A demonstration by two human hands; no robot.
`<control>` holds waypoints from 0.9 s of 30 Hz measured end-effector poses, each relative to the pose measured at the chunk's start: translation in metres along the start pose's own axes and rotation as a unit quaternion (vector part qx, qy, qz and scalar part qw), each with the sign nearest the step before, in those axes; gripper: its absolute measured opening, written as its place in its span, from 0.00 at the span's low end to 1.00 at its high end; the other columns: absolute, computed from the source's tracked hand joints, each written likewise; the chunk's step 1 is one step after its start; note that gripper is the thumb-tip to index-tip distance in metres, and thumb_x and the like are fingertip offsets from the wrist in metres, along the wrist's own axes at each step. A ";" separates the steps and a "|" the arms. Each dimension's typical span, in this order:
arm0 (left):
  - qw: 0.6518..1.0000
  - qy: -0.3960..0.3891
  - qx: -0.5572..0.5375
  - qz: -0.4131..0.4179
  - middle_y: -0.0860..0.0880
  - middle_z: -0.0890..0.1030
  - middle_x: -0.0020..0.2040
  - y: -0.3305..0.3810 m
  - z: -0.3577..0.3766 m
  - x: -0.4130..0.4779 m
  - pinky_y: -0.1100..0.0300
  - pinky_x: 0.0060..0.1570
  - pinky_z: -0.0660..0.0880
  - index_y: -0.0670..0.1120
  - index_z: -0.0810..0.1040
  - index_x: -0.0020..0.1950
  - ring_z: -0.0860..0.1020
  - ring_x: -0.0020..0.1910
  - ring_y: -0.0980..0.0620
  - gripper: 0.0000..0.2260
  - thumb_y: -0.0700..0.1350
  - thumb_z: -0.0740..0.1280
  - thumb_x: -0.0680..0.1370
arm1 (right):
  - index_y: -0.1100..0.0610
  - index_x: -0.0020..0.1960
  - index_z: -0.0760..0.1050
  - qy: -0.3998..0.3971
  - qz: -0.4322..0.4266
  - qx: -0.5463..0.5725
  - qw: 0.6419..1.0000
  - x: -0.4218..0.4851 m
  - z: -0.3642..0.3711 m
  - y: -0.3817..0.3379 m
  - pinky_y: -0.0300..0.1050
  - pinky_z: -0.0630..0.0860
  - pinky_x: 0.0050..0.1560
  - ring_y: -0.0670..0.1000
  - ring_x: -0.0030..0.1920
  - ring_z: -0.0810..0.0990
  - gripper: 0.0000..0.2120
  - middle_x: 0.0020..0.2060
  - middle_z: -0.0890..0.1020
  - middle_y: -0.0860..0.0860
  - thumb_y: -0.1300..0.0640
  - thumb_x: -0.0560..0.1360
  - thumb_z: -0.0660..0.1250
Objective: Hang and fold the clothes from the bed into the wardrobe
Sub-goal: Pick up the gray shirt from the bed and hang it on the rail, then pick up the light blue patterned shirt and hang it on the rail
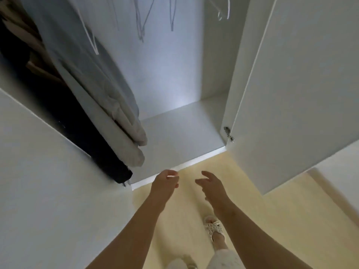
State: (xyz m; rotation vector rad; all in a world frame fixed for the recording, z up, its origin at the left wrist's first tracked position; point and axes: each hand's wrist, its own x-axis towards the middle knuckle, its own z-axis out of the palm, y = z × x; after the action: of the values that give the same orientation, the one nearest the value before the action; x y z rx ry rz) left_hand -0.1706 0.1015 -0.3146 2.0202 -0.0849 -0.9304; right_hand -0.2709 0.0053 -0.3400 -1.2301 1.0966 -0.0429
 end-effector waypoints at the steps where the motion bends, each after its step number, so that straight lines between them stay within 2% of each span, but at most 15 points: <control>1: 1.000 -0.015 0.009 0.003 0.51 0.78 0.45 -0.008 0.003 -0.006 0.62 0.41 0.72 0.49 0.76 0.47 0.78 0.38 0.56 0.05 0.40 0.63 0.76 | 0.53 0.68 0.68 0.018 0.006 0.020 1.000 -0.012 0.000 0.014 0.42 0.70 0.46 0.51 0.50 0.72 0.21 0.61 0.76 0.55 0.58 0.75 0.65; 6: 0.990 -0.121 0.061 0.029 0.50 0.79 0.45 -0.039 0.029 -0.045 0.63 0.39 0.71 0.52 0.76 0.44 0.78 0.37 0.55 0.07 0.40 0.63 0.76 | 0.53 0.67 0.69 0.109 0.055 0.112 0.986 -0.073 -0.013 0.073 0.41 0.68 0.47 0.48 0.44 0.72 0.20 0.55 0.76 0.54 0.58 0.75 0.66; 9: 0.975 -0.185 0.114 0.054 0.48 0.80 0.48 -0.048 0.052 -0.077 0.62 0.39 0.71 0.51 0.76 0.45 0.79 0.41 0.52 0.05 0.40 0.64 0.76 | 0.55 0.67 0.70 0.175 0.068 0.162 0.969 -0.120 -0.035 0.101 0.43 0.68 0.48 0.50 0.45 0.73 0.20 0.52 0.76 0.54 0.59 0.76 0.65; 14: 0.937 -0.273 0.188 0.112 0.51 0.80 0.42 -0.066 0.111 -0.145 0.59 0.44 0.73 0.52 0.77 0.44 0.81 0.43 0.52 0.06 0.41 0.63 0.76 | 0.56 0.66 0.70 0.275 0.074 0.243 0.927 -0.201 -0.077 0.156 0.40 0.67 0.34 0.49 0.40 0.72 0.17 0.45 0.75 0.53 0.60 0.77 0.63; 15: 0.926 -0.294 0.204 0.123 0.51 0.80 0.42 -0.072 0.124 -0.162 0.59 0.44 0.72 0.52 0.77 0.43 0.81 0.44 0.51 0.07 0.41 0.63 0.76 | 0.56 0.65 0.70 0.292 0.073 0.259 0.918 -0.220 -0.085 0.170 0.40 0.66 0.33 0.50 0.40 0.72 0.17 0.45 0.77 0.54 0.60 0.77 0.63; 17: 0.905 -0.327 0.232 0.141 0.50 0.81 0.41 -0.085 0.149 -0.193 0.59 0.44 0.72 0.52 0.76 0.42 0.81 0.46 0.50 0.06 0.42 0.63 0.76 | 0.55 0.64 0.71 0.318 0.072 0.290 0.900 -0.254 -0.097 0.196 0.40 0.66 0.33 0.51 0.43 0.71 0.16 0.52 0.79 0.61 0.59 0.77 0.63; 19: 0.878 -0.363 0.265 0.166 0.50 0.81 0.41 -0.105 0.178 -0.232 0.59 0.45 0.71 0.53 0.75 0.43 0.81 0.47 0.48 0.06 0.42 0.63 0.76 | 0.54 0.62 0.72 0.355 0.069 0.327 0.873 -0.296 -0.112 0.228 0.40 0.67 0.34 0.51 0.44 0.72 0.14 0.56 0.78 0.61 0.59 0.77 0.63; 22: 0.833 -0.418 0.310 0.187 0.49 0.80 0.40 -0.145 0.223 -0.302 0.60 0.45 0.71 0.52 0.75 0.42 0.81 0.47 0.47 0.06 0.43 0.63 0.76 | 0.54 0.62 0.72 0.421 0.071 0.373 0.824 -0.363 -0.134 0.285 0.39 0.67 0.34 0.51 0.43 0.72 0.14 0.45 0.78 0.55 0.59 0.77 0.63; 23: 0.817 -0.440 0.322 0.189 0.50 0.80 0.39 -0.161 0.236 -0.327 0.60 0.44 0.70 0.52 0.75 0.42 0.80 0.47 0.47 0.06 0.43 0.63 0.77 | 0.54 0.61 0.72 0.444 0.073 0.387 0.805 -0.385 -0.140 0.306 0.39 0.67 0.34 0.51 0.43 0.73 0.14 0.45 0.78 0.55 0.59 0.77 0.63; 26: 0.763 -0.502 0.354 0.201 0.51 0.79 0.37 -0.208 0.273 -0.402 0.61 0.41 0.68 0.51 0.75 0.41 0.78 0.43 0.49 0.07 0.42 0.63 0.77 | 0.53 0.60 0.72 0.504 0.075 0.429 0.746 -0.451 -0.153 0.367 0.39 0.67 0.34 0.51 0.43 0.73 0.12 0.51 0.79 0.57 0.59 0.77 0.62; 27: 0.746 -0.519 0.362 0.206 0.51 0.78 0.36 -0.222 0.283 -0.426 0.60 0.39 0.67 0.51 0.75 0.41 0.77 0.42 0.49 0.07 0.41 0.63 0.77 | 0.53 0.59 0.72 0.521 0.077 0.441 0.726 -0.470 -0.156 0.385 0.39 0.67 0.35 0.51 0.43 0.73 0.11 0.48 0.79 0.54 0.59 0.77 0.62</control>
State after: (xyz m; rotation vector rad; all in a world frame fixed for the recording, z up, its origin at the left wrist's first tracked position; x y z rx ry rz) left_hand -0.7186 0.2049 -0.3259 1.6780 -1.6551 -1.7771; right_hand -0.8191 0.3100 -0.3202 -0.1243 1.8101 -1.1280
